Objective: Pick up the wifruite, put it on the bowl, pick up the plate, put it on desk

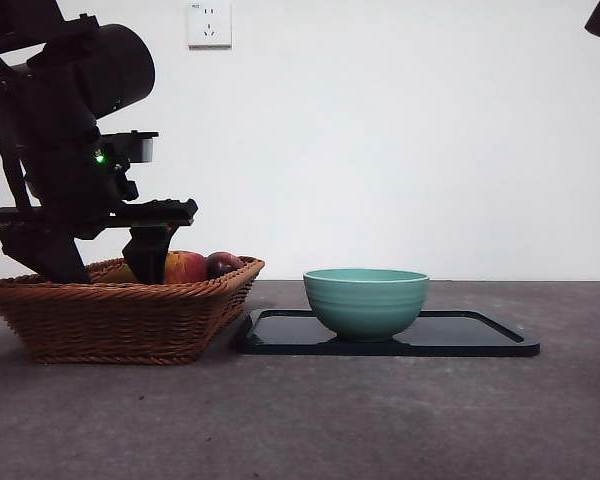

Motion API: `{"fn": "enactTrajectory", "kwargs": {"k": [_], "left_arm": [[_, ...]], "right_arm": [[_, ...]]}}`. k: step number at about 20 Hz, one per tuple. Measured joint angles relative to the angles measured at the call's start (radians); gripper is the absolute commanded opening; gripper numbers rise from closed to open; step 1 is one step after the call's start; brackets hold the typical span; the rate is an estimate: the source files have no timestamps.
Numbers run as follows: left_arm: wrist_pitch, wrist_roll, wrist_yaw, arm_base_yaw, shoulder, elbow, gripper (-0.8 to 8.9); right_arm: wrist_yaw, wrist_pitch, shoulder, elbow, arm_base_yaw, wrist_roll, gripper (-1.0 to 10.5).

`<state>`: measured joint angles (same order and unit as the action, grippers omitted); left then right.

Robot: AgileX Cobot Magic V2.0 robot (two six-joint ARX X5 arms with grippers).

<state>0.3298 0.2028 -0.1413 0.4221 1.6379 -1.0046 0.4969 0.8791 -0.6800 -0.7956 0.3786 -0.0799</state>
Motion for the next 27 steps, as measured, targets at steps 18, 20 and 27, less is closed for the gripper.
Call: {"fn": "enactTrajectory", "kwargs": {"k": [18, 20, 27], "left_arm": [[0.412, -0.131, 0.471, 0.009, -0.674, 0.000, 3.71], [0.462, -0.171, 0.552, 0.009, -0.702, 0.000, 3.71], [0.570, -0.272, 0.669, 0.010, -0.717, 0.000, 3.71]], "right_arm": [[0.000, -0.009, 0.000, 0.000, 0.000, -0.006, 1.8], [0.000, -0.009, 0.000, 0.000, 0.000, -0.006, 1.8], [-0.001, -0.009, 0.000, 0.000, 0.000, -0.026, 1.8]]}}
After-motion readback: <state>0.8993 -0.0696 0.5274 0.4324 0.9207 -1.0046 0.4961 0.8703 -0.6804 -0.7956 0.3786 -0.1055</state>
